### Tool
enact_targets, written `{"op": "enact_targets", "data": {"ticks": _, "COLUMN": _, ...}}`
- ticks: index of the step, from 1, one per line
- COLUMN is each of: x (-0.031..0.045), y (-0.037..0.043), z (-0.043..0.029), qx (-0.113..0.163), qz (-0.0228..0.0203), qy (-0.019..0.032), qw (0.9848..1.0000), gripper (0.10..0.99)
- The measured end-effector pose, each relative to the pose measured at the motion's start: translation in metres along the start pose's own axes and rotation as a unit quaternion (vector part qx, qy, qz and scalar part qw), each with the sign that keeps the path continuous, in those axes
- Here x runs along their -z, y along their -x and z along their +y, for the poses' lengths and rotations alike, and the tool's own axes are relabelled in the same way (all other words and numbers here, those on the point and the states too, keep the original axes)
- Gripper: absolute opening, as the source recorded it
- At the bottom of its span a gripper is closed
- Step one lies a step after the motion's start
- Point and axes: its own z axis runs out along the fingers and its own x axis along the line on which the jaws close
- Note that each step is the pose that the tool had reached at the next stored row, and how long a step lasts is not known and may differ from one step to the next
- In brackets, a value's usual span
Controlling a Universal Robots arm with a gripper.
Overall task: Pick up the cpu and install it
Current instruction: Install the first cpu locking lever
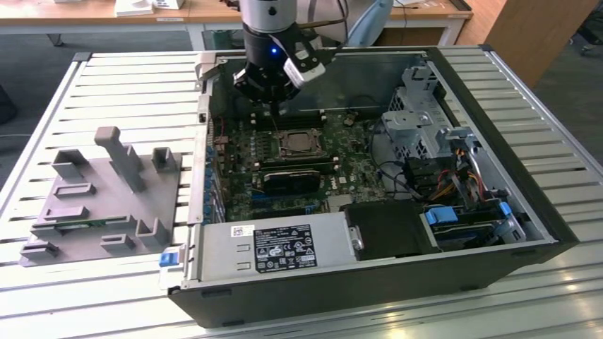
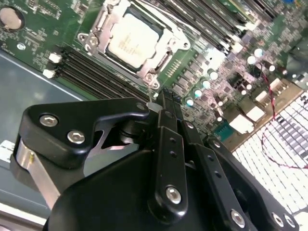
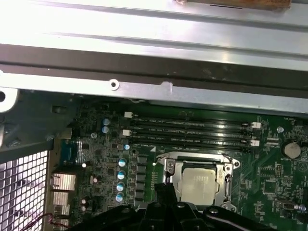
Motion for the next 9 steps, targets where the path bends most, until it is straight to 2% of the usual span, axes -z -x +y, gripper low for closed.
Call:
{"op": "enact_targets", "data": {"ticks": 4, "x": 0.0, "y": -0.0122, "z": 0.0007, "qx": -0.001, "qz": 0.0, "qy": 0.0002, "qw": 1.0, "gripper": 0.106}}
{"op": "enact_targets", "data": {"ticks": 9, "x": -0.0018, "y": -0.0162, "z": 0.0018, "qx": -0.001, "qz": 0.0, "qy": 0.0001, "qw": 1.0, "gripper": 0.106}}
